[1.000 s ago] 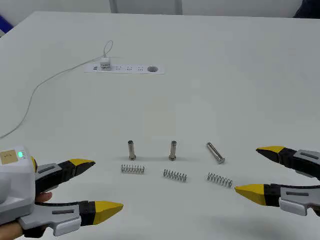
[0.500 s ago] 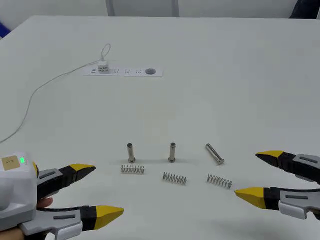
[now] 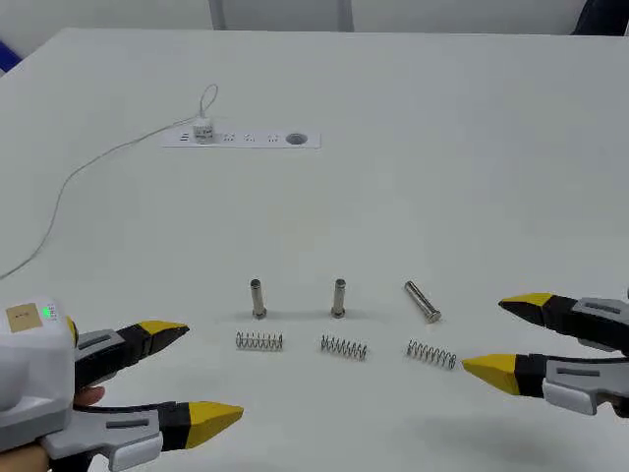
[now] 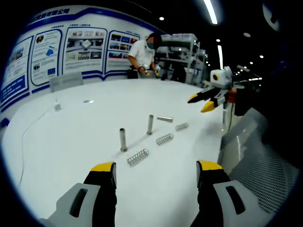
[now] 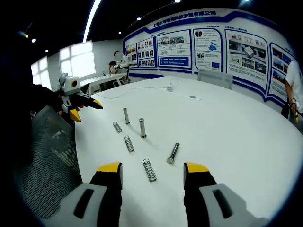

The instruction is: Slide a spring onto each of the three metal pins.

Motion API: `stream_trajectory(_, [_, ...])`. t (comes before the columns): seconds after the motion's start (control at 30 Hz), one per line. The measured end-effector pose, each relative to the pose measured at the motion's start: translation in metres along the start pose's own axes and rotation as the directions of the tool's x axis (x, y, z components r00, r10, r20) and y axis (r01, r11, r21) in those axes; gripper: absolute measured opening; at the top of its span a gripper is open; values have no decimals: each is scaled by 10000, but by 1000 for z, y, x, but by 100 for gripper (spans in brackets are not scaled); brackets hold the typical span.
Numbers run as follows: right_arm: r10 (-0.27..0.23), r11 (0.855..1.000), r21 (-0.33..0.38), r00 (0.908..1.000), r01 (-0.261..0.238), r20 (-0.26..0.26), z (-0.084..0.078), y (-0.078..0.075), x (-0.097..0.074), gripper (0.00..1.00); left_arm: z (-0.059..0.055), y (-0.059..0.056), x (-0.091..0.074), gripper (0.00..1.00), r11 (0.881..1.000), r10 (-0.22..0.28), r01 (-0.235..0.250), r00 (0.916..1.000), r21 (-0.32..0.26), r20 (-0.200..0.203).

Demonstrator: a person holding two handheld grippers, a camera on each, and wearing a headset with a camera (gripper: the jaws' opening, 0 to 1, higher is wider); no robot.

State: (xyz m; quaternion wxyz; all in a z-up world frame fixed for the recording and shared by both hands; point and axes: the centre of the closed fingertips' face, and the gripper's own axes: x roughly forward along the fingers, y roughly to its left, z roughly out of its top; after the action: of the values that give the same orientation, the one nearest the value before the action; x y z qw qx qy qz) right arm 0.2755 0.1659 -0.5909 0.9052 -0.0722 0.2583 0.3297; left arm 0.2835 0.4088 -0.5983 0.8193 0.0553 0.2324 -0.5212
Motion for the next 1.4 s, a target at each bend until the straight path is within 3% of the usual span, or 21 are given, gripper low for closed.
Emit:
stream_trajectory(0.23, [-52, 9999, -138, 9994, 47, -348, 8, -8, 12, 44, 0, 1, 0, 70, 10000, 41, -41, 10000, 39, -33])
stream_trajectory(0.47, [-308, 9991, -336, 9944, 275, -1010, 16, -21, 32, 37, -2, 0, 1, 70, 9999, 13, -12, 9999, 103, -138])
stream_trajectory(0.67, [-589, 9972, -566, 9812, 492, -1838, 13, -30, 55, 30, -3, 0, 0, 69, 9999, 37, -35, 9998, 128, -171])
stream_trajectory(0.9, [-808, 9958, -605, 9671, 681, -2411, 14, -39, 72, 26, -3, 0, 0, 68, 9998, 38, -35, 9998, 172, -208])
stream_trajectory(1.4, [-880, 9948, 163, 9282, 1006, -3614, 1, -57, 109, 21, -5, -1, 1, 67, 9999, -60, 64, 9997, 144, -234])
